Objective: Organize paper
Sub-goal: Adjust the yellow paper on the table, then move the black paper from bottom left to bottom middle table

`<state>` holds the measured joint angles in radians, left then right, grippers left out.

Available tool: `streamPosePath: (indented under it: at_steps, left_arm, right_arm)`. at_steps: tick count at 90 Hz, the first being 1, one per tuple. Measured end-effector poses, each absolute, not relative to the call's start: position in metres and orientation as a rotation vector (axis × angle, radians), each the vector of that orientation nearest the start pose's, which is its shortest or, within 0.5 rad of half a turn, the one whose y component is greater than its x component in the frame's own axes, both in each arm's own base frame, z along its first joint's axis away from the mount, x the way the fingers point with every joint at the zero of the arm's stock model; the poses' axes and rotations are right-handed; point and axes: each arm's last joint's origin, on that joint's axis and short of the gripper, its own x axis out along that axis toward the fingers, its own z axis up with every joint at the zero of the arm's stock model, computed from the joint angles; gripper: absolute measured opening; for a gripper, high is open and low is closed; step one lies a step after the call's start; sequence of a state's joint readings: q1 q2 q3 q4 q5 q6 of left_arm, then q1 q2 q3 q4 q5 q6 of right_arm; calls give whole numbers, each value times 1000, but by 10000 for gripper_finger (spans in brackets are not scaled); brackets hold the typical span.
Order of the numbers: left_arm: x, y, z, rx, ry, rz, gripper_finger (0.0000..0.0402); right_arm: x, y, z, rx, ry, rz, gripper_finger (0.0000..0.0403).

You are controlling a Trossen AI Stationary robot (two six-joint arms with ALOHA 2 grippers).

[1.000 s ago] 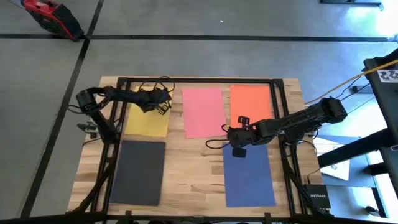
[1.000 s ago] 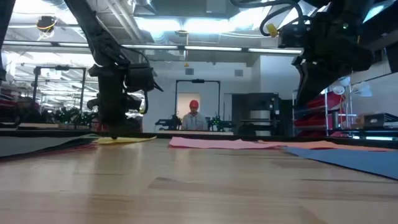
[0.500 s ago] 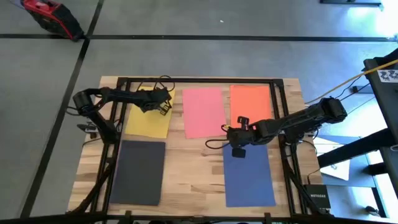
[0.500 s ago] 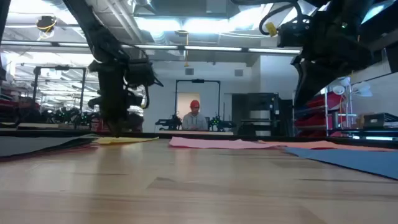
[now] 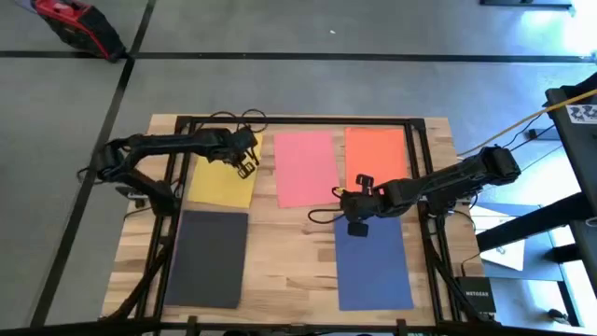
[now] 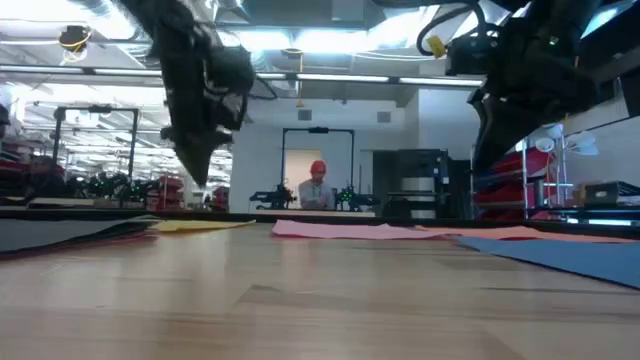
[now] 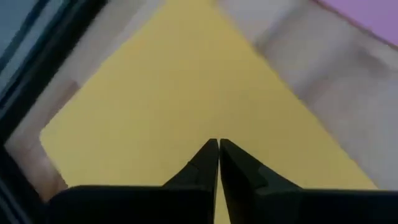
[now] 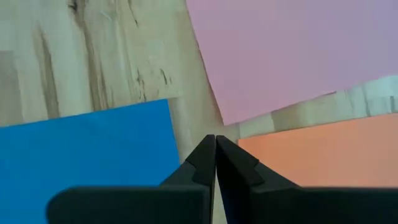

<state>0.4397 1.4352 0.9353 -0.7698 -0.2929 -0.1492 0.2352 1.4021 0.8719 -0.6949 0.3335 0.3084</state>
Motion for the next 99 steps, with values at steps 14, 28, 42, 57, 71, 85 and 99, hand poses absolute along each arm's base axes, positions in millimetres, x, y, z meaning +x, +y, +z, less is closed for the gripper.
streamPosePath:
  at_steps: [14, 28, 42, 57, 71, 85, 99]
  left_arm:
    - [229, 97, 221, -258, 1299, 517, 0]
    - [229, 74, 220, -213, 1395, 376, 0]
    - [235, 52, 220, -124, 1398, 279, 3]
    - [241, 29, 220, -6, 1388, 157, 27]
    - [243, 11, 220, 53, 1387, 69, 63]
    - [243, -7, 220, 37, 1377, -83, 98]
    - [245, -21, 212, 34, 1320, -279, 112]
  right_arm:
    - [245, 49, 202, -68, 1136, -269, 0]
    - [246, 49, 202, -62, 1136, -263, 0]
    - [246, 50, 203, -53, 1130, -255, 0]
    - [247, 50, 203, -50, 1124, -255, 0]
    - [247, 50, 203, -49, 1122, -255, 0]
    - [247, 50, 203, -49, 1122, -255, 0]
    - [248, 50, 203, -46, 1115, -254, 0]
